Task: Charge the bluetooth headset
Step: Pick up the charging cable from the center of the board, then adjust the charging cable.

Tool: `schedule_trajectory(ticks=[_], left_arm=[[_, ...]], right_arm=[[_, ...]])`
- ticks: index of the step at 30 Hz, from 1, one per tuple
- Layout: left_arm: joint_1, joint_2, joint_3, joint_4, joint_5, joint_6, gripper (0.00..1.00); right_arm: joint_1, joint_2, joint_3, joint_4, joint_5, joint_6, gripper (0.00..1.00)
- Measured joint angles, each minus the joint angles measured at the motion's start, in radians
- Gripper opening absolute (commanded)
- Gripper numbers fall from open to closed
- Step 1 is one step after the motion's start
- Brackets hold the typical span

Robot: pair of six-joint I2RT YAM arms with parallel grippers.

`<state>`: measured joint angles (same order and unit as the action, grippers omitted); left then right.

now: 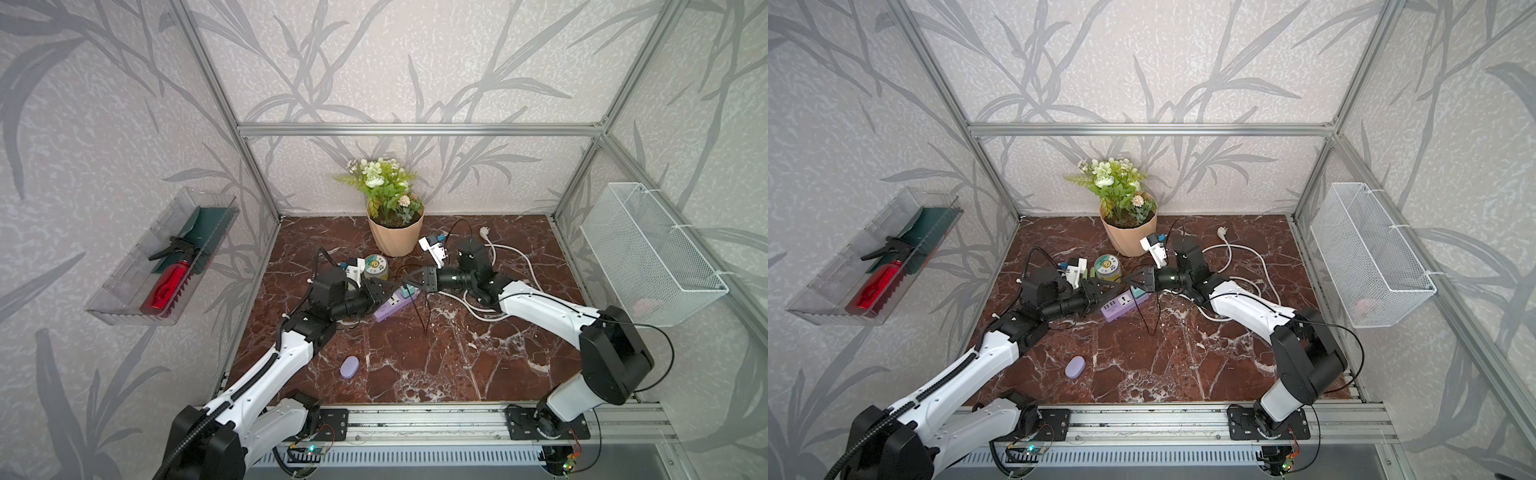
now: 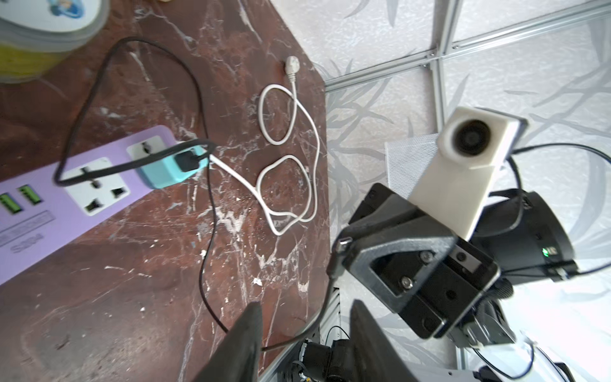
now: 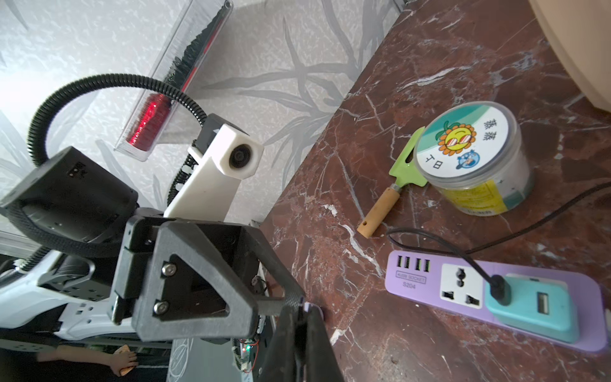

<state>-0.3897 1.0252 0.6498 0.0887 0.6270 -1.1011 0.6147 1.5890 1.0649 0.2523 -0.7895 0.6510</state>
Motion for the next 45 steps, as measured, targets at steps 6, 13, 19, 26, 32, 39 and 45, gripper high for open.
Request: schedule_trajectory(ticks=[6,13,19,26,32,39,45], left_arm=[[0.000,0.011,-0.002,0.069,0.027,-0.016,0.50],[0.000,0.019,-0.004,0.121,0.040,-0.027,0.37],[-0.008,0.024,-0.003,0.152,0.061,-0.043,0.35],[-0.011,0.010,-0.012,0.160,0.063,-0.071,0.28],[-0.012,-0.011,-0.019,0.159,0.048,-0.073,0.25],[-0.016,0.024,-0.013,0.179,0.064,-0.079,0.10],[-0.015,0.039,-0.011,0.166,0.062,-0.083,0.00]], right_arm=[[0.000,0.007,0.093,-0.079,-0.063,0.024,0.00],[-0.005,0.023,0.126,-0.125,-0.091,0.087,0.00],[-0.003,0.058,0.146,-0.140,-0.101,0.136,0.00],[0.000,0.084,0.161,-0.143,-0.126,0.188,0.00],[0.006,0.094,0.162,-0.091,-0.148,0.254,0.00],[0.009,0.113,0.163,-0.021,-0.151,0.331,0.00],[0.016,0.148,0.163,0.036,-0.154,0.381,0.00]])
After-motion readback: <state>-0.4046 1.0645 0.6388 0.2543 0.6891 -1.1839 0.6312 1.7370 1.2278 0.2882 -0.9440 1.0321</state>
